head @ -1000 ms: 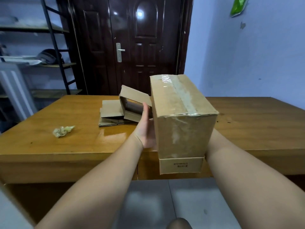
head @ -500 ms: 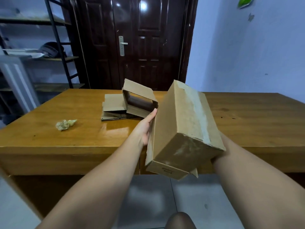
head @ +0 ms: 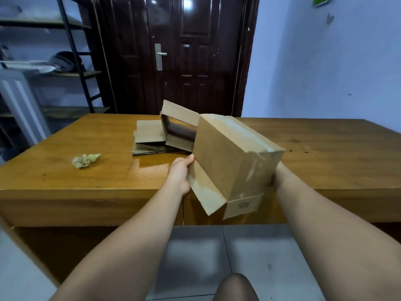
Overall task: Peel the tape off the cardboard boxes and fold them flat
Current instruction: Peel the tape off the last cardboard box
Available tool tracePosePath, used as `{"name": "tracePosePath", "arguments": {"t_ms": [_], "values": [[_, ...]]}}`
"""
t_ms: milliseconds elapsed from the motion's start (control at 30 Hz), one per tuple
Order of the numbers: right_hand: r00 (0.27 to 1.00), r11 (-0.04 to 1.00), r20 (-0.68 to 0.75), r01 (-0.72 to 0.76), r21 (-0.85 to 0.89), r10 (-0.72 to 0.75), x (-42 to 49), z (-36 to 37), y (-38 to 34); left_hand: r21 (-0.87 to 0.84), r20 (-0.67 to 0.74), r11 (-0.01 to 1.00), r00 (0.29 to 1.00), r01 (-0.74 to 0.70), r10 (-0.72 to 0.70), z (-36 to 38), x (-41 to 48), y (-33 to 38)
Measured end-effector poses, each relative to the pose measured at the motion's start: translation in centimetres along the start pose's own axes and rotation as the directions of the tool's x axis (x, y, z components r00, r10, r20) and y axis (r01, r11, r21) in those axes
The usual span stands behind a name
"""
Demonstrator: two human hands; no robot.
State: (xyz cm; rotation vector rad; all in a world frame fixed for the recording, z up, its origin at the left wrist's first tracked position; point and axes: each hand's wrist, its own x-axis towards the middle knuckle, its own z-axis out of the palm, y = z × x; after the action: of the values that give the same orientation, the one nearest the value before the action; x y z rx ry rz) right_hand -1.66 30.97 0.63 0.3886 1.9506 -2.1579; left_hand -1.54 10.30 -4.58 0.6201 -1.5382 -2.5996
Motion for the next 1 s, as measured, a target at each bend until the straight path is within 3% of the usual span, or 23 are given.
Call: {"name": "tracePosePath", "arguments": {"t_ms": [67, 200, 300, 367, 467, 600, 767, 900, 1000], "values": [[0.999, 1.000, -0.035, -0.004, 0.022, 0.004, 0.6, -0.2, 0.5, -0.018, -0.073, 1.000, 0.997, -0.005, 0.003, 0.2, -0.3, 0.0], [0.968, 0.999, -0.250, 0.018, -0.033, -0.026, 2.3, -1.2, 1.5, -0.003, -0.218, 0.999, 0.975, -0.053, 0.051, 0.6, -0.6, -0.3], [0.895, 0.940, -0.412, 0.025, -0.339, -0.173, 2.4, -1.4, 1.9, -0.024, -0.303, 0.996, 0.950, -0.089, 0.078, 0.6, -0.7, -0.6], [0.871, 0.808, -0.392, 0.011, -0.589, -0.297, 1.6, -1.6, 2.1, -0.038, -0.345, 0.993, 0.934, -0.115, 0.095, 0.6, -1.1, -0.6], [0.912, 0.716, -0.328, -0.058, -0.696, -0.245, 0.5, -1.6, 2.2, -0.079, -0.372, 0.981, 0.918, -0.178, 0.137, 0.3, -1.7, -0.7], [0.985, 0.786, -0.164, -0.137, -0.602, 0.046, -1.1, -1.0, 2.1, -0.071, -0.413, 0.974, 0.895, -0.216, 0.168, 0.5, -2.7, -0.9], [0.985, 0.952, -0.007, -0.167, -0.258, 0.171, -1.9, -0.6, 2.4, -0.005, -0.426, 0.973, 0.881, -0.230, 0.206, -0.1, -3.6, -0.8], [0.958, 0.962, 0.095, -0.271, -0.006, 0.271, -2.2, -0.2, 2.2, 0.086, -0.477, 0.954, 0.829, -0.286, 0.291, -1.1, -3.8, -0.3], [0.967, 0.967, 0.057, -0.251, 0.031, 0.249, -2.0, 0.5, 2.2, 0.193, -0.493, 0.932, 0.790, -0.308, 0.364, -1.4, -4.4, -0.3]]}}
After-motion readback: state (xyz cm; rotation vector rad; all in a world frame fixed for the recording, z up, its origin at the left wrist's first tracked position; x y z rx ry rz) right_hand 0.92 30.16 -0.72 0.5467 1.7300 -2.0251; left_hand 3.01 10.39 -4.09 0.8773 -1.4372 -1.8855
